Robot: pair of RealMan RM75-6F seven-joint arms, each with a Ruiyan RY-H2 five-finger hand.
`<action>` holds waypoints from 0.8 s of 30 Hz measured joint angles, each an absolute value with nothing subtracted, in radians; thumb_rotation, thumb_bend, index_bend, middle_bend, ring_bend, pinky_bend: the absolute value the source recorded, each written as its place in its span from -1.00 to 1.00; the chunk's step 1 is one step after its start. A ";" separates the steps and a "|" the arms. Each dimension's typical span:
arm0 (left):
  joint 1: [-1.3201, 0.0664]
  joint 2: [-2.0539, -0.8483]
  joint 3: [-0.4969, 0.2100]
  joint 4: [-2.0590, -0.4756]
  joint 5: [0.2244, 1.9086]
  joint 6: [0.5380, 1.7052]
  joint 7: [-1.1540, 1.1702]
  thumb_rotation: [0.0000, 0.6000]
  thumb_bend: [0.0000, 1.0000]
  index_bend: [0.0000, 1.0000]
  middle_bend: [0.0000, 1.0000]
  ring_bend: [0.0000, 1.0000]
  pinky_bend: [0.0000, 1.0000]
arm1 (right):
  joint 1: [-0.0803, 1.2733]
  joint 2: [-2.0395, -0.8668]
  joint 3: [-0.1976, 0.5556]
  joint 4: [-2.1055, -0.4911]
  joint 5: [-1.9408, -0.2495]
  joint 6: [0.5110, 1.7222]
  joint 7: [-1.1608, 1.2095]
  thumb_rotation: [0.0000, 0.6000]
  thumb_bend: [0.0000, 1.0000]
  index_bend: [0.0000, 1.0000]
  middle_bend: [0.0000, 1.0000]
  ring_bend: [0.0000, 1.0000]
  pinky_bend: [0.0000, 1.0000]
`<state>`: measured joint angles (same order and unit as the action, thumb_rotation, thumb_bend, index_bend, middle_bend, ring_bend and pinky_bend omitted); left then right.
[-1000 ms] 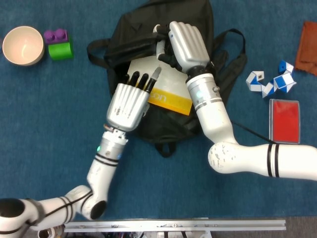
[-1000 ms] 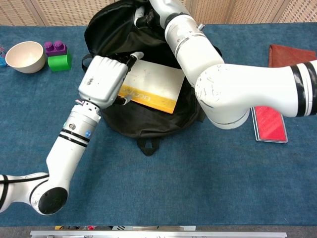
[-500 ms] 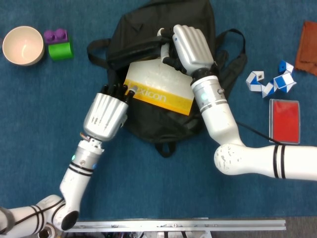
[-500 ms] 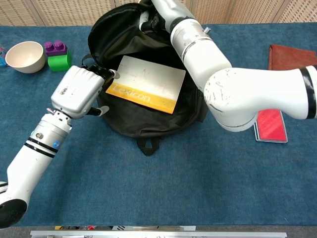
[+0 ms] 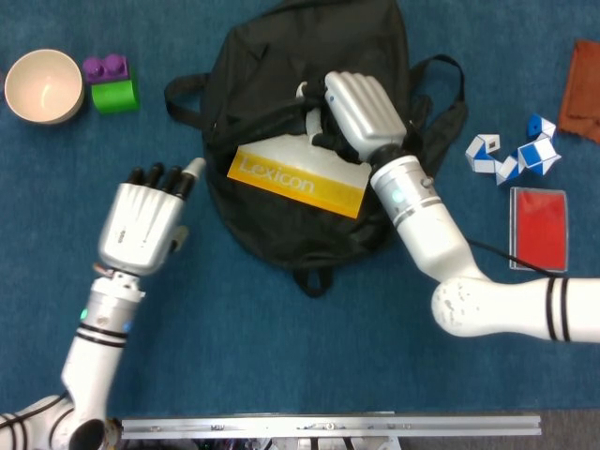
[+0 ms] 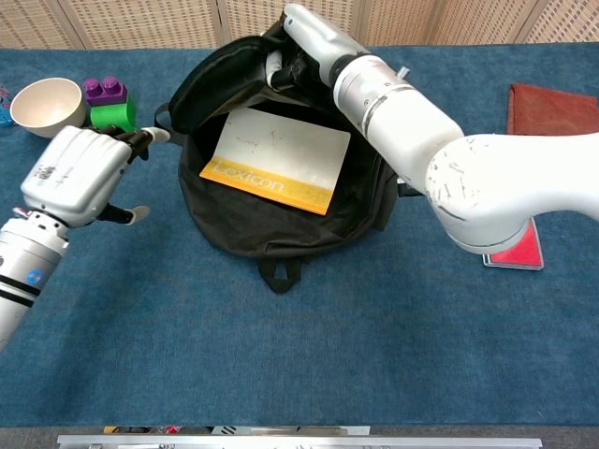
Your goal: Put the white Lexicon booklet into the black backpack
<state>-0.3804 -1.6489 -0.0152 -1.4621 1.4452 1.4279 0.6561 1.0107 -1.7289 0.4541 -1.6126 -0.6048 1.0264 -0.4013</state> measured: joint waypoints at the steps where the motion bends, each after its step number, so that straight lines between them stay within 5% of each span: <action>1: -0.373 -1.631 -0.015 -1.475 1.441 1.429 0.658 1.00 -0.75 -0.62 -0.25 -0.35 -0.14 | 1.009 -1.717 0.447 -1.620 -0.601 1.011 -0.401 1.00 0.45 -0.05 0.03 -0.08 0.21; 6: -0.343 -1.588 -0.011 -1.484 1.438 1.439 0.637 1.00 -0.75 -0.62 -0.25 -0.35 -0.15 | 1.005 -1.654 0.401 -1.660 -0.574 0.953 -0.412 1.00 0.04 -0.40 -0.15 -0.31 -0.07; 16: -0.314 -1.559 -0.030 -1.489 1.429 1.455 0.604 1.00 -0.75 -0.62 -0.28 -0.38 -0.16 | 1.029 -1.629 0.356 -1.700 -0.545 0.944 -0.437 1.00 -0.76 -0.96 -0.35 -0.52 -0.30; 24: -0.303 -1.543 -0.044 -1.500 1.428 1.459 0.606 1.00 -0.75 -0.62 -0.29 -0.39 -0.16 | 1.038 -1.605 0.327 -1.726 -0.554 0.929 -0.437 1.00 -1.00 -1.00 -0.54 -0.64 -0.41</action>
